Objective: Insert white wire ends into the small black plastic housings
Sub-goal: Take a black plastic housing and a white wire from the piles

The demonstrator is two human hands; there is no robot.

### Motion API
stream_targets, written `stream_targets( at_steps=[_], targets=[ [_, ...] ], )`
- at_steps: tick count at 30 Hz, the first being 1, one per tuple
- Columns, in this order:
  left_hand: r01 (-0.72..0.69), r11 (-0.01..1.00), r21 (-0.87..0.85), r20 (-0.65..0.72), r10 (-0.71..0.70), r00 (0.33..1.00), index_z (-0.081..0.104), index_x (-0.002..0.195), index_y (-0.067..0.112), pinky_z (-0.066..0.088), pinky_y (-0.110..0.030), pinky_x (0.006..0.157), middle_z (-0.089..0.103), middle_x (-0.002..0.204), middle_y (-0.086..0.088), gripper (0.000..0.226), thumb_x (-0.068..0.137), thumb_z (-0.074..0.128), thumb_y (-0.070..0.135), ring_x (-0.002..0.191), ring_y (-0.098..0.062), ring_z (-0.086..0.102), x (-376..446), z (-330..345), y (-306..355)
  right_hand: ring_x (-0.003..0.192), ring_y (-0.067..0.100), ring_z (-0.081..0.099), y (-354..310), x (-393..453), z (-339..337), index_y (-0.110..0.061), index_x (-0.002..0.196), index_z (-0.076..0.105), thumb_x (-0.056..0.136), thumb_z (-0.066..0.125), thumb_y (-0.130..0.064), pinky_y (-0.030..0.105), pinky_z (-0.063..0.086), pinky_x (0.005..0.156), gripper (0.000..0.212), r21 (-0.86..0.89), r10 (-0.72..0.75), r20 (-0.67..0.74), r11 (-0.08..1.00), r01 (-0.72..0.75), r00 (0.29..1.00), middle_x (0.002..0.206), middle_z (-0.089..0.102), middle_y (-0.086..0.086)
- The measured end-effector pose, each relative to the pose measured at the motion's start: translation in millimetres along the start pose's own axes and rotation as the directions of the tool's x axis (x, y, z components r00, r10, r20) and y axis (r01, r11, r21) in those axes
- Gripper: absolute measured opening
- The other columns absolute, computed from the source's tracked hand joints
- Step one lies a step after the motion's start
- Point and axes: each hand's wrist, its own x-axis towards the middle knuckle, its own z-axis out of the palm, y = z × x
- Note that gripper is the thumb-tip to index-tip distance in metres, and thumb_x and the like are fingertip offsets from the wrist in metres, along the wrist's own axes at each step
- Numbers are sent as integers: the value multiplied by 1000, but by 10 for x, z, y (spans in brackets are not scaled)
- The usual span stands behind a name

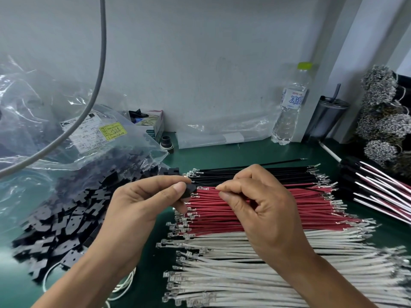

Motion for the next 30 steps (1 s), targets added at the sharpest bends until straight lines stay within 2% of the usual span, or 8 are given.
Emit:
stream_targets(
  at_steps=[3, 8, 11, 15, 20, 25, 28, 30],
  targets=[
    [15, 1000, -15, 8, -15, 1000, 83, 92, 9, 58, -23, 69, 78, 88, -16, 30, 70, 78, 28, 68, -23, 68, -2, -3, 12, 84, 9, 62, -17, 4, -10, -20, 97, 78, 94, 65, -26, 17, 49, 69, 14, -35, -19, 23, 999, 19, 1000, 90, 59, -14],
    [46, 998, -37, 16, -45, 999, 82, 93, 8, 60, -25, 69, 78, 91, -19, 31, 69, 79, 27, 71, -25, 69, -14, -9, 22, 76, 9, 58, -28, 33, -29, -15, 97, 78, 95, 67, -22, 27, 51, 60, 13, -177, -150, 42, 972, 155, 988, 86, 59, -7],
    [51, 998, -39, 26, -50, 998, 82, 93, 7, 59, -24, 69, 78, 90, -20, 32, 68, 79, 27, 71, -25, 69, -12, 2, 31, 70, 15, 52, -44, 50, -65, -10, 94, 77, 89, 77, -7, 31, 47, 49, 6, -378, -283, 66, 880, 287, 957, 82, 58, -2],
    [47, 999, -13, 22, -47, 999, 82, 91, 6, 59, -23, 68, 77, 86, -21, 32, 66, 79, 26, 67, -26, 68, -13, -3, 52, 68, 16, 45, -66, 58, -84, -9, 86, 73, 83, 73, 8, 32, 39, 44, 17, -505, -370, 124, 775, 379, 921, 81, 56, 1],
    [52, 999, 8, 0, -52, 999, 83, 88, 5, 59, -23, 66, 77, 84, -21, 28, 66, 77, 21, 65, -26, 67, -15, 2, 61, 69, 16, 45, -70, 35, -40, -10, 84, 71, 84, 72, 5, 33, 39, 46, 15, -491, -336, 146, 792, 363, 931, 82, 56, -1],
    [-6, 992, 124, -8, 7, 1000, 84, 85, 14, 56, -17, 62, 77, 76, -13, 15, 74, 74, 14, 61, -18, 68, -47, 69, 80, 75, 12, 54, -32, 15, -27, -16, 88, 72, 94, 68, -17, 31, 47, 55, 7, -341, -197, 144, 910, 236, 970, 86, 57, -8],
    [-32, 975, 220, 5, 32, 999, 85, 83, 24, 57, -18, 62, 79, 77, -10, 20, 79, 75, 7, 61, -16, 69, -52, 82, 62, 74, 13, 52, -39, 33, -36, -17, 86, 69, 94, 67, -14, 32, 46, 53, 9, -404, -213, 184, 874, 271, 960, 85, 55, -7],
    [-13, 975, 223, -6, 14, 1000, 85, 83, 24, 57, -17, 61, 79, 79, -9, 23, 82, 74, 3, 61, -17, 69, -50, 68, 53, 72, 15, 49, -58, 37, -26, -15, 82, 67, 91, 70, -8, 32, 43, 51, 11, -448, -242, 196, 840, 306, 950, 83, 53, -5]
  ],
)
